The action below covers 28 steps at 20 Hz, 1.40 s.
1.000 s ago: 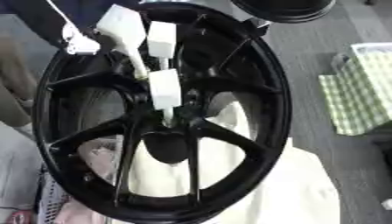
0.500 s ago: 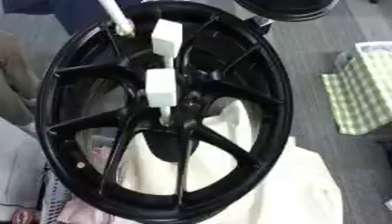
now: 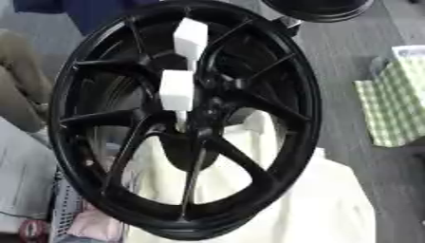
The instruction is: Pull the pin out of the wheel hub.
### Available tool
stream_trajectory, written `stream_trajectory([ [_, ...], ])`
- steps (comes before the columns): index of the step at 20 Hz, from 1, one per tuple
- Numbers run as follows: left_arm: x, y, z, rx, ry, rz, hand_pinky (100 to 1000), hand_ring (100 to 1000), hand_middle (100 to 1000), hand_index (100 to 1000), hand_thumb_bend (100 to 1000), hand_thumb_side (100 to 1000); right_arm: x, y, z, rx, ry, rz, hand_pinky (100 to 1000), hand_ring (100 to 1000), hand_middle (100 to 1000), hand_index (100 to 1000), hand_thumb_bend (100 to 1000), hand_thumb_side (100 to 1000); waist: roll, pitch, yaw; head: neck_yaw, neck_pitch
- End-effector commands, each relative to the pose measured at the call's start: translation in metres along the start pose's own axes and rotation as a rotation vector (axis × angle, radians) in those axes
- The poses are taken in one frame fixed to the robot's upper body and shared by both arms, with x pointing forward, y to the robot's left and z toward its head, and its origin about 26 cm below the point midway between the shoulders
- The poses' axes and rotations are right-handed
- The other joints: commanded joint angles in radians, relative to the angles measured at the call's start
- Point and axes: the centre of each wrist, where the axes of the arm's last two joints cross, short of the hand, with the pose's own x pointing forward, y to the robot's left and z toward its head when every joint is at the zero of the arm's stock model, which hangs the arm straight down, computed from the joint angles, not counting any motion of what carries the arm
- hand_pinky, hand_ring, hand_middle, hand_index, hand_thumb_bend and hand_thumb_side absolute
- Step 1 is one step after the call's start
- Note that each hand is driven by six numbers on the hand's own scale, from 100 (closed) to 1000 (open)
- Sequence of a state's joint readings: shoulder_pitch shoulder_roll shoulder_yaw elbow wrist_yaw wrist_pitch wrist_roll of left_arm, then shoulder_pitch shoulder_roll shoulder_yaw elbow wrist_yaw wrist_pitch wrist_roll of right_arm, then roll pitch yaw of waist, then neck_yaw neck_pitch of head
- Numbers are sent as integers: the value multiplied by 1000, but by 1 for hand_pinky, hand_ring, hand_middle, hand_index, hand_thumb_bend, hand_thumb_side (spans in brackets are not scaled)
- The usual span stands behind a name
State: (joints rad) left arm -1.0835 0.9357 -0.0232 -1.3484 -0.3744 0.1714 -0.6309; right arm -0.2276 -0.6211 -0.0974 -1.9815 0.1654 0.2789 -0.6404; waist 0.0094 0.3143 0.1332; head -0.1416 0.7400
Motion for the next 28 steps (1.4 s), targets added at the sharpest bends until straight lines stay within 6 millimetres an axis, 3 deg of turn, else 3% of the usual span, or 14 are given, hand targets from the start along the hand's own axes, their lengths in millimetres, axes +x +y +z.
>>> stream_trajectory([
  [1,-34,24,26,102,143,-1,100,100,231,393,100,100,6,-8,-8,-31,-48,20,651,540,586,730,100,524,2,-29,5,2,5],
  [2,-47,22,30,115,187,14,100,100,231,396,100,158,6,-9,-8,-33,-49,21,651,540,586,730,100,524,3,-28,6,3,4],
  [3,-60,20,35,129,231,30,100,100,236,406,100,100,6,-9,-8,-36,-50,22,652,541,586,730,100,524,3,-27,8,3,4],
  [6,-87,9,47,150,305,67,100,100,259,441,100,156,7,-9,-8,-42,-51,20,651,541,586,730,100,524,1,-23,11,2,3],
  [9,-101,-7,52,103,310,85,100,129,489,697,148,100,8,-8,-9,-41,-54,15,651,541,586,729,100,524,-4,-22,13,4,-1],
  [10,-104,-12,54,72,305,87,100,133,499,712,156,100,8,-8,-9,-40,-54,14,651,541,586,730,100,524,-6,-23,13,4,-2],
  [11,-106,-16,55,36,299,91,100,179,615,848,245,332,8,-8,-9,-39,-53,13,652,541,586,730,100,524,-8,-23,13,4,-5],
  [13,-110,-21,56,-33,286,106,114,233,739,901,455,657,8,-8,-9,-38,-52,12,652,541,586,730,100,524,-12,-25,12,3,-7],
  [15,-114,-23,59,-70,285,112,109,262,763,910,476,691,8,-8,-9,-38,-51,13,652,541,587,730,100,524,-15,-27,12,3,-9],
  [19,-115,-24,60,-78,284,119,100,257,754,903,430,693,8,-8,-9,-36,-52,14,653,542,587,730,100,524,-19,-31,13,2,-10],
  [22,-111,-23,60,-14,288,115,119,268,690,843,277,681,9,-8,-10,-37,-53,14,652,542,587,730,100,524,-20,-31,15,3,-11],
  [23,-106,-23,59,35,263,129,212,326,653,808,100,641,9,-8,-10,-37,-52,14,652,542,588,730,100,524,-21,-31,17,1,-11],
  [25,-94,-23,58,179,184,195,370,419,631,800,100,703,9,-8,-10,-39,-54,12,653,542,588,730,100,523,-23,-31,19,-1,-12],
  [28,-65,-32,57,429,-34,423,493,506,620,794,100,681,11,-8,-12,-37,-59,10,654,544,589,730,100,523,-29,-30,17,-5,-15],
])
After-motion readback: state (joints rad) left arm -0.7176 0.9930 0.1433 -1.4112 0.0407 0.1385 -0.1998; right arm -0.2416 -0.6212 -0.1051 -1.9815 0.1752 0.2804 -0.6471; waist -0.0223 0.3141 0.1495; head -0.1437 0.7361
